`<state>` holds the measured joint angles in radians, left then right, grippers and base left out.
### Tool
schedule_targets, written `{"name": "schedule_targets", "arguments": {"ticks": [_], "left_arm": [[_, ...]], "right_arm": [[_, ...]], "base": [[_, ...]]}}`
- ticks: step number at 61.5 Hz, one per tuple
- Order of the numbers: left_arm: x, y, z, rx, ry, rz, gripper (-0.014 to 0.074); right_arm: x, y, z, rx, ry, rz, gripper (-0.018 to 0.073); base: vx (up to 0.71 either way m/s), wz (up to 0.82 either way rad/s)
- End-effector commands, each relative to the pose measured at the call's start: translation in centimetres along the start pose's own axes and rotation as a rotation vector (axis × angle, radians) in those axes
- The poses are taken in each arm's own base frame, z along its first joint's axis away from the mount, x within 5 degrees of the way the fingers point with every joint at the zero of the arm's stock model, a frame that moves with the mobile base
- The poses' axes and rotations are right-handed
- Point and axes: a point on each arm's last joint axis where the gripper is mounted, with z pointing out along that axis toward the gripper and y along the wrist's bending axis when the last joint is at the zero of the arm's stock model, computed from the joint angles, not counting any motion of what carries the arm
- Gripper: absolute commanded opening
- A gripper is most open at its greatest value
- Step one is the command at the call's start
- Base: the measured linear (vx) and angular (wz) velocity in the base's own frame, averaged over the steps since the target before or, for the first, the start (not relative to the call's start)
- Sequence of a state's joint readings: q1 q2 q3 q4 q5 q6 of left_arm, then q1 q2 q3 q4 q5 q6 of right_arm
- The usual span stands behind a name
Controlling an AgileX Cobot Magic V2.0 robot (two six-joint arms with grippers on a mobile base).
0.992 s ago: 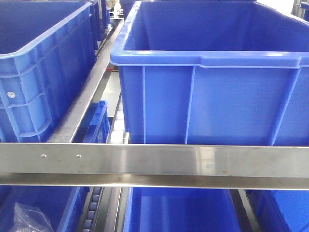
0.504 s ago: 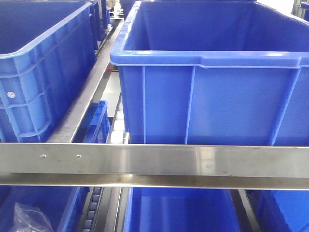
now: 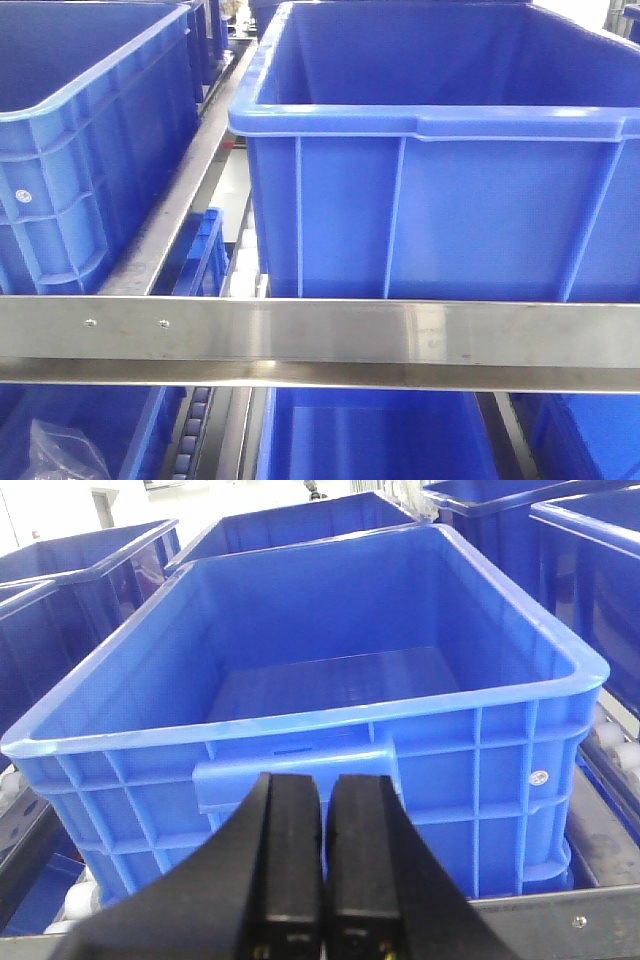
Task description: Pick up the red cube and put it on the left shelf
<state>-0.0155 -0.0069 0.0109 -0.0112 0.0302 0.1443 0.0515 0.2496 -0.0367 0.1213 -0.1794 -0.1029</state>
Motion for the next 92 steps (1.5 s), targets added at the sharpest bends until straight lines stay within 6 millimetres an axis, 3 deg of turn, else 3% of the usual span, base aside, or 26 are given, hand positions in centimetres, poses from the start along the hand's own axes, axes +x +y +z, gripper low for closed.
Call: {"name": "schedule_targets", "arguments": {"ticks": [1,11,50,92], "left_arm": [[0.0,0.0,0.1,-0.004,-0.062,-0.005,0.0106],[0.0,0.0,0.1,-0.004,-0.062,-0.005,0.0106],[0.0,0.0,0.1,-0.004,-0.062,-0.005,0.0106],[0.0,0.0,0.1,-0.004,-0.062,-0.005,0.0106]], "right_arm": [[-1.0,-0.1,-0.2,0.01,-0.078,-0.02,0.0057],[0.5,0.0,-1.0,0.004,-0.077,-0.038,0.0057],[1.0,0.1,-2.5,-0.011,-0.071,-0.069,0.0057],[1.1,0.1,-2.5,-0.012,-0.053,-0.069,0.0057]], "base": [[0.0,0.0],[0.0,0.0],[0.0,0.0],[0.0,0.0]]}}
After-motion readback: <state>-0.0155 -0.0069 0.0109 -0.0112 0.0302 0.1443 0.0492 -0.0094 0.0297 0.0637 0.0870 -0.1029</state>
